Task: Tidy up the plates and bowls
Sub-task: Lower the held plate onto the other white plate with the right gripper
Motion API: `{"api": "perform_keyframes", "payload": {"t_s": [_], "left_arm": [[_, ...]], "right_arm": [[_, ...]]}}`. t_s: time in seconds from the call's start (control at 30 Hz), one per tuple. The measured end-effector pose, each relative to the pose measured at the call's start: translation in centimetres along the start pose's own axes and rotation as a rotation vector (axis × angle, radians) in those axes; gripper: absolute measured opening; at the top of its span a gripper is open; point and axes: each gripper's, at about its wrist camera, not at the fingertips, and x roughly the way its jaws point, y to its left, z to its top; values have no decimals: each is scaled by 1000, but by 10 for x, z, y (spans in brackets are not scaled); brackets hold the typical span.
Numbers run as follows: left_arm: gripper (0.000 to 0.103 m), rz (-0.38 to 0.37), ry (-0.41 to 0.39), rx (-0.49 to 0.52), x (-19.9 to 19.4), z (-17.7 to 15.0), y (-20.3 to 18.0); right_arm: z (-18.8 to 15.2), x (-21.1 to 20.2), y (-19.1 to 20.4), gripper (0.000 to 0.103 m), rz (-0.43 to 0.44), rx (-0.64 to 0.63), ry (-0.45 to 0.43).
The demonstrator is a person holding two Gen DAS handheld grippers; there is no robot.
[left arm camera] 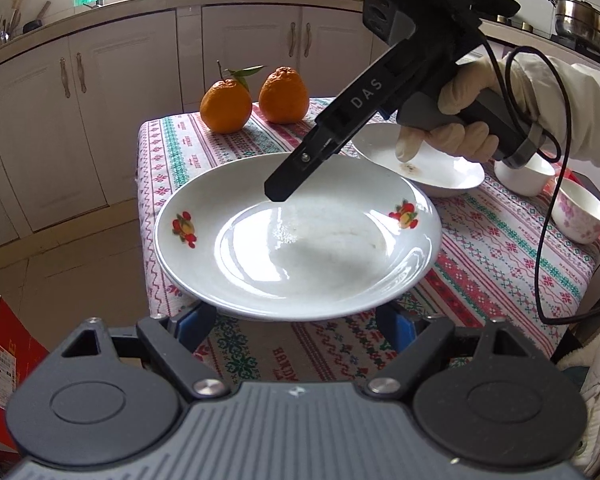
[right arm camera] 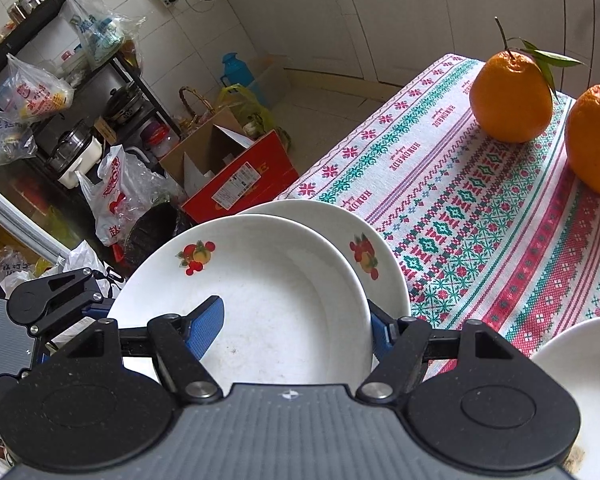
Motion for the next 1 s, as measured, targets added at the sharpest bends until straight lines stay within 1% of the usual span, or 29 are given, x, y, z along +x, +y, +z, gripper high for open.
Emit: {"api": "perform_keyframes", "payload": {"t_s": [0.23,0.33,0.47,0.77,0.87,1.0], "left_arm": [[87,8,7,-18,2,0,7],[87,16,3,-7,3,0,6],[87,18,0,-5,5,1,8],[88,49,1,1,10,0,7],[92,49,-6,-10,10,0,8],[94,55,-10,-8,11,-1,7]], "right_arm": [[-1,3,-2,78,-7,11,8],[-3,3,-5,78,-12,23,10],[-7,-2,-6,78,-10,36,8],[-16,-18,-3,78,-24,44,-13],[-19,-24,-1,78,-31,45,-21],[-21,-29,1,78,-42,48,-28]]}}
